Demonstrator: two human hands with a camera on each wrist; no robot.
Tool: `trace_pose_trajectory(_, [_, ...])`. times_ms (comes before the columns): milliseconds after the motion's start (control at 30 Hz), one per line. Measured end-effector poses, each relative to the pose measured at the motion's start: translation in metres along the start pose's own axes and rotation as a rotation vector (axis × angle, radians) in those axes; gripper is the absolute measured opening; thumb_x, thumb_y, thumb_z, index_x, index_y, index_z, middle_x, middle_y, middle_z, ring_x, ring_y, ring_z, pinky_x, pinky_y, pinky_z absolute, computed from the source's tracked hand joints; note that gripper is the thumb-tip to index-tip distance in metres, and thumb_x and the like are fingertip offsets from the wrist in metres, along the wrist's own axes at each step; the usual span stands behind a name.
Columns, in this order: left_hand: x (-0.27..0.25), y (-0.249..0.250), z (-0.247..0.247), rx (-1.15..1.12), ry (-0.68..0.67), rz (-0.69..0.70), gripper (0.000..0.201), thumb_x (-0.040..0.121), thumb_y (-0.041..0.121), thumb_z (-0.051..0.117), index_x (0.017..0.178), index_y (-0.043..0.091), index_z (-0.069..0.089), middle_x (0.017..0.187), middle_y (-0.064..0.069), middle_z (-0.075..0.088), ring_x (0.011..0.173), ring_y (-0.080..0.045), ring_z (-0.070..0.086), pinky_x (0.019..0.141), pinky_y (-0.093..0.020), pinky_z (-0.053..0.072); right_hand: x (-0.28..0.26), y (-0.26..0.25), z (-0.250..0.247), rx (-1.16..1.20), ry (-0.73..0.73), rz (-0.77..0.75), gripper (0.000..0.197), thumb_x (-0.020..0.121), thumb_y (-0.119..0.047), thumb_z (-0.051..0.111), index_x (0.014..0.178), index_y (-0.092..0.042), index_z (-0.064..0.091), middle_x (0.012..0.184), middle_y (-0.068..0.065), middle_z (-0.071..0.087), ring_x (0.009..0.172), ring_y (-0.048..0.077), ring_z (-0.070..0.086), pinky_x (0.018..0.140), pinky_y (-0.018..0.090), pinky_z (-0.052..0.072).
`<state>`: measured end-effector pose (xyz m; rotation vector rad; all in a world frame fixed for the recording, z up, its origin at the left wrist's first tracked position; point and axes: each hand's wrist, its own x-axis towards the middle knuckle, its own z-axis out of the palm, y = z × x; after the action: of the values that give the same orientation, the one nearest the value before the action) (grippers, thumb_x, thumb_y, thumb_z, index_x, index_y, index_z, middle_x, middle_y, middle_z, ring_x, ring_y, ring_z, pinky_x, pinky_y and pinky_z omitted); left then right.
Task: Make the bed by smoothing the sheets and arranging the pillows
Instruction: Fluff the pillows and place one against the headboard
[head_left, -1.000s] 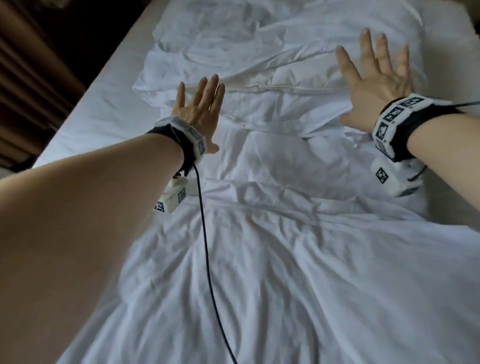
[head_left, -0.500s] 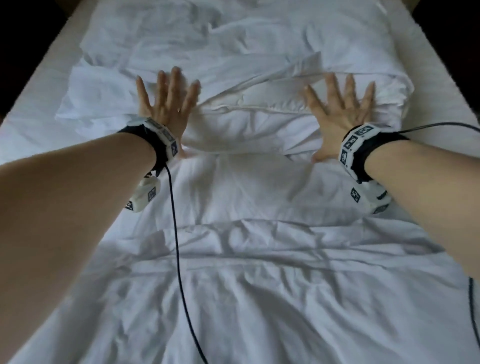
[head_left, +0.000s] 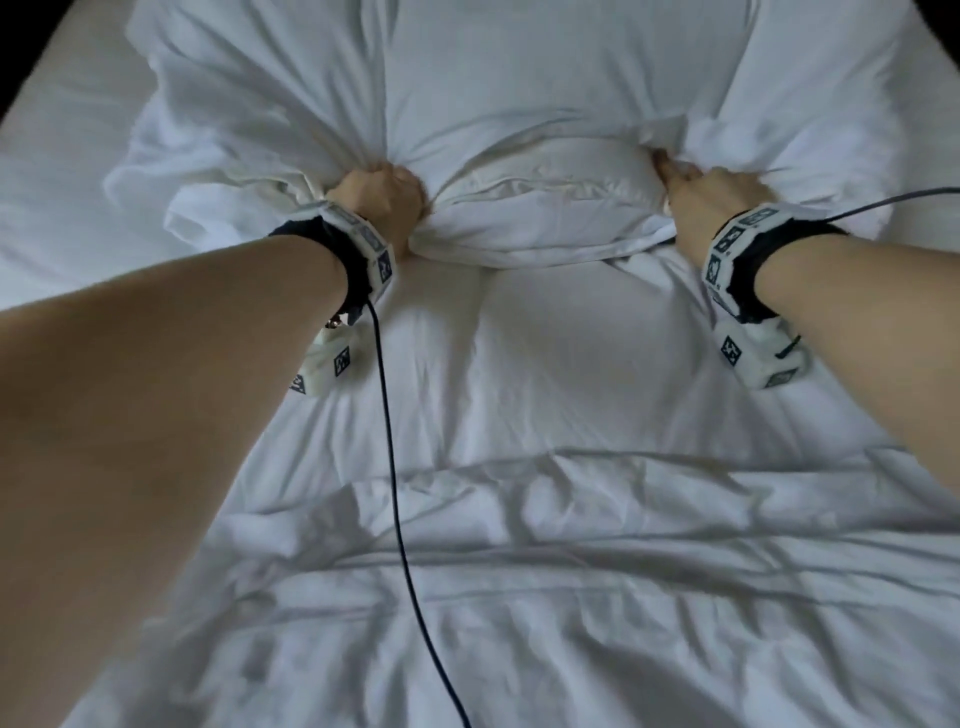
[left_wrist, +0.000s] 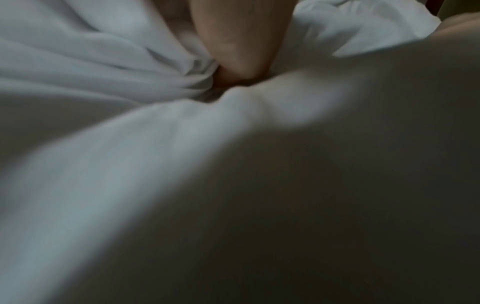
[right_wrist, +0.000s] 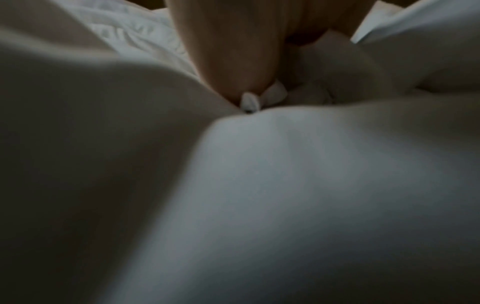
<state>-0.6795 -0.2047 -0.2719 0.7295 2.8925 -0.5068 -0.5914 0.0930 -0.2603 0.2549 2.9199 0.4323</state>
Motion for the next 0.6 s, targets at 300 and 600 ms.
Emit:
trace_pose_trajectory(300, [-0.052,-0.006,-0.076,0.094,-0.088,0.049,0.030,0.097,0.020,0.048,0.121,0.001,0.049,0.106,-0.022,0.061,0.095,-0.040,0.061,0.066,-0.039,0.044,-0.036,0.026,-0.054,-0.067,-0.076,-0.115,0.018,0.090,-0.018,0.056,0.101,-0.006,0.064,0.099,0.022,0.062,0.089,0.037,0.062,0.067,0.034,0.046])
trace_pose_trajectory(600, [-0.117,-0.008,-0.144,0.055,-0.006,0.082,0.023,0.089,0.003,0.047,0.112,0.002,0.048,0.098,-0.026,0.061,0.083,-0.043,0.060,0.064,-0.042,0.043,-0.112,0.086,-0.122,-0.072,0.069,-0.170,0.009,0.074,-0.007,0.063,0.079,-0.009,0.055,0.083,0.025,0.060,0.077,0.040,0.059,0.062,0.039,0.045])
